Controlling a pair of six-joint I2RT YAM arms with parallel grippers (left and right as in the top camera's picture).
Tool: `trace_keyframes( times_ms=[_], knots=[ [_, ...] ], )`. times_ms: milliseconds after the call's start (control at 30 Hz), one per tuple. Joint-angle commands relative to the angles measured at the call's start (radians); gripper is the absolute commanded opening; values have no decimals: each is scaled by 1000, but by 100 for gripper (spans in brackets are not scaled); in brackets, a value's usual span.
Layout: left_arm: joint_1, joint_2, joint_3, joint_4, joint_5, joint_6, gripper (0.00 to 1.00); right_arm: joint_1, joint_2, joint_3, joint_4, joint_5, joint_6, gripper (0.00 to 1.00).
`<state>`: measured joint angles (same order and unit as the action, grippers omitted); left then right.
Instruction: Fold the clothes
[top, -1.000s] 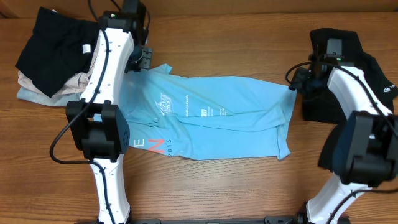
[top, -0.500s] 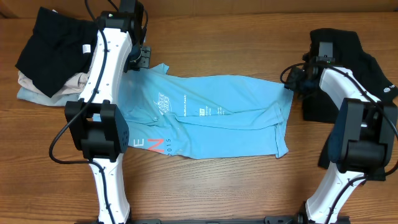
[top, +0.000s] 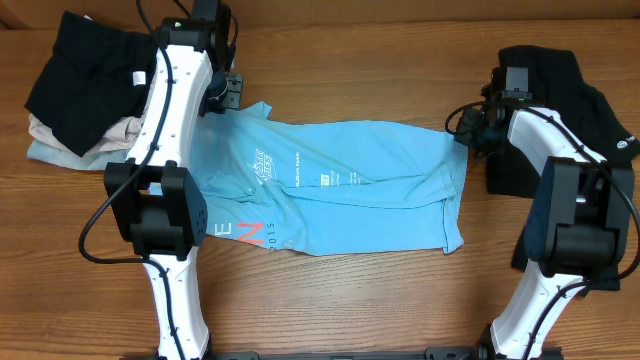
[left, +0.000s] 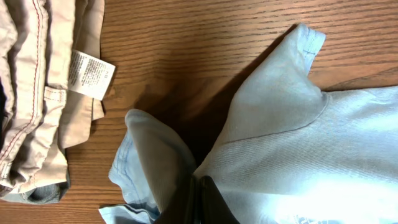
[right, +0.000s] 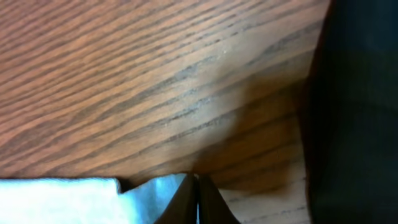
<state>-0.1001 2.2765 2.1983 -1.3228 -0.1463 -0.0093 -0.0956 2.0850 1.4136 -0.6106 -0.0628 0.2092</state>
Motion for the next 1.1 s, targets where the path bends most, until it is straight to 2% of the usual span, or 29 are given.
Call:
trace_keyframes(
  times_ms=[0,267,533,600,733,900,1067],
  knots=[
    [-1,-1,19,3,9,-16,4,2,6,-1,15,27,-1,4],
    [2,-1,39,-28,-7,-13,4,2,-24,123,-127,6,-31,4],
    [2,-1,181,-160,-5,-14,4,2,-174,277,-455,-109,-84,4],
    [2,-1,219,-241,21,-18,4,2,-210,277,-563,-127,-84,4],
    [2,-1,219,-367,43,-57,4,3,-250,276,-677,-142,-84,4],
    [2,-3,215,-367,97,-76,4,3,-325,251,-734,-141,-84,4],
    [1,-23,125,-367,103,-93,4,3,-416,68,-697,-141,-84,4]
  ],
)
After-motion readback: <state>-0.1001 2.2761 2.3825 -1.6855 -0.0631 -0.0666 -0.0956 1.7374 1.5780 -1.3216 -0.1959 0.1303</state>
